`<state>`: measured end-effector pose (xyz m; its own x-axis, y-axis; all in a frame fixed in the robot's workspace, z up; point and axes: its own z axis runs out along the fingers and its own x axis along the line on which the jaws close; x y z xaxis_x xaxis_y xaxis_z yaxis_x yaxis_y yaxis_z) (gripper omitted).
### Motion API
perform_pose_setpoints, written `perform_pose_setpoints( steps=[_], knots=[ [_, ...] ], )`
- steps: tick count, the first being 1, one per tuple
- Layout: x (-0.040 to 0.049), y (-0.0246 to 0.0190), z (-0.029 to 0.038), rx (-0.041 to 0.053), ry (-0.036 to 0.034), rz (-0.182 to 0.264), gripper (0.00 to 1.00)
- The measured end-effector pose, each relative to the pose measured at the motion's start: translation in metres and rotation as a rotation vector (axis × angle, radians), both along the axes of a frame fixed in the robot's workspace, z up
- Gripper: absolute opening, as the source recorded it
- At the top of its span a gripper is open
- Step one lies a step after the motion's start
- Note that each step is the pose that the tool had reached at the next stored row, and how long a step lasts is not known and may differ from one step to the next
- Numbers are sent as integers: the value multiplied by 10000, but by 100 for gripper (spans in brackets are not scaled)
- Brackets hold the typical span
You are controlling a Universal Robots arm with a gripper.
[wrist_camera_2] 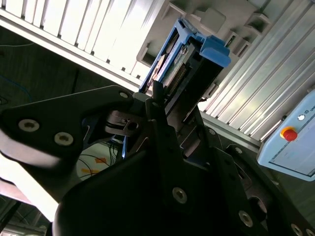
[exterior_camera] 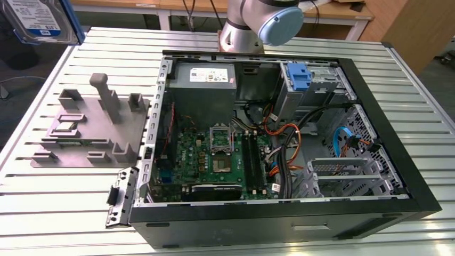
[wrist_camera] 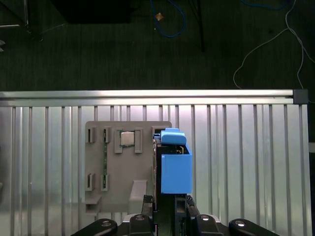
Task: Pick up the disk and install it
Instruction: 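Pick up the disk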
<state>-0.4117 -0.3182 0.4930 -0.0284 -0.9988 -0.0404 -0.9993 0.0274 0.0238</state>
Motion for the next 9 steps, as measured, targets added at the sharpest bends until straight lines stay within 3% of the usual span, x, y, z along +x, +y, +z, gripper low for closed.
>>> perform_pose_setpoints(
  steps=[3,9],
  knots=[
    [2,-48,0,0,0,-1,35],
    [3,-191,0,0,0,-1,35]
  ],
)
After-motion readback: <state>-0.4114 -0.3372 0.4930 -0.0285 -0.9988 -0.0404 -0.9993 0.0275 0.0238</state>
